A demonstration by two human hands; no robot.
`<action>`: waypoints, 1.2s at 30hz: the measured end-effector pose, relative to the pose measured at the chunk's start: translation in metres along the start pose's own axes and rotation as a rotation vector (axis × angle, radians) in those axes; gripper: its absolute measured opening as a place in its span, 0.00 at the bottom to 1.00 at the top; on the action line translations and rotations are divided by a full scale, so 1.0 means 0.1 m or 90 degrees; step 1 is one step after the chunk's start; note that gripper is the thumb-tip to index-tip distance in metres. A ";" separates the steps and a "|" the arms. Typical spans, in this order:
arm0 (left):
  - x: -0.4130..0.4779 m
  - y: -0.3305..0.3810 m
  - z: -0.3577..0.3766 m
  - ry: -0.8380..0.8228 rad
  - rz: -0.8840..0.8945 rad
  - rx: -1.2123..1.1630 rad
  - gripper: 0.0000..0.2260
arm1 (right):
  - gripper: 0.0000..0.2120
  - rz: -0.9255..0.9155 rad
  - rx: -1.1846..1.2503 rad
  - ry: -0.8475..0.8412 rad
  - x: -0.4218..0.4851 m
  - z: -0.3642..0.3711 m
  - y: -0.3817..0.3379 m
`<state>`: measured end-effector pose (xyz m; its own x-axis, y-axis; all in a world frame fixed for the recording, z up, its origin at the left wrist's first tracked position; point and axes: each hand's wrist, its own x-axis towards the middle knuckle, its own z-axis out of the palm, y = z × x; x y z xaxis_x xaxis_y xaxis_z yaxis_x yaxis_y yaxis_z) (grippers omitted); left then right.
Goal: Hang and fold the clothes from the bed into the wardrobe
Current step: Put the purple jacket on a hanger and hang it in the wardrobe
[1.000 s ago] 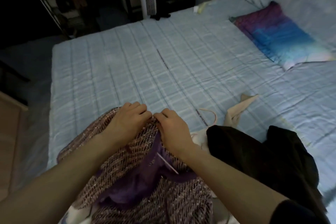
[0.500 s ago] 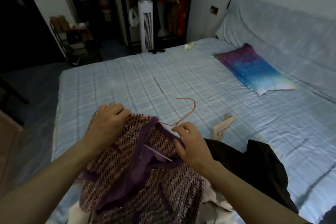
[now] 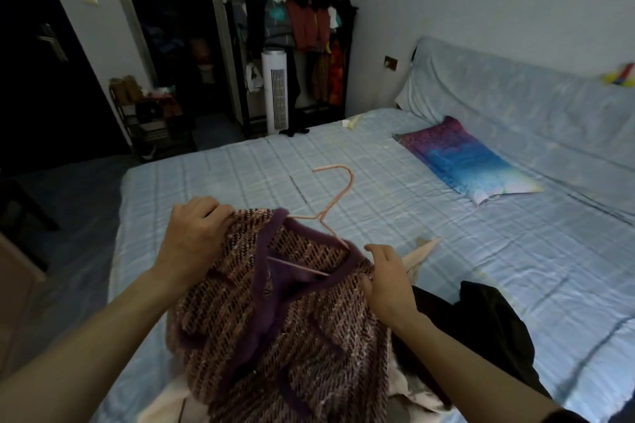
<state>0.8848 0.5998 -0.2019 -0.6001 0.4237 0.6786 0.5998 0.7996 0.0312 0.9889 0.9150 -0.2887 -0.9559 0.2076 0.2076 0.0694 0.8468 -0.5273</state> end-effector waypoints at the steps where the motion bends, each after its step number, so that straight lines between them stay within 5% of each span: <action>1: -0.02 0.01 -0.02 0.004 0.001 -0.001 0.10 | 0.21 -0.002 0.004 -0.004 0.02 0.00 -0.01; 12: -0.09 -0.10 -0.46 0.012 -0.051 0.002 0.11 | 0.09 -0.083 0.060 0.020 0.08 -0.15 -0.34; 36: 0.71 0.69 -1.42 0.098 0.051 -0.084 0.14 | 0.11 -0.372 0.108 0.274 0.43 -1.91 -1.53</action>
<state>0.9583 0.6247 -0.0472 -0.4657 0.4060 0.7863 0.7127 0.6988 0.0613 0.9916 0.8883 -0.0419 -0.6249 -0.0507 0.7790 -0.4943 0.7980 -0.3446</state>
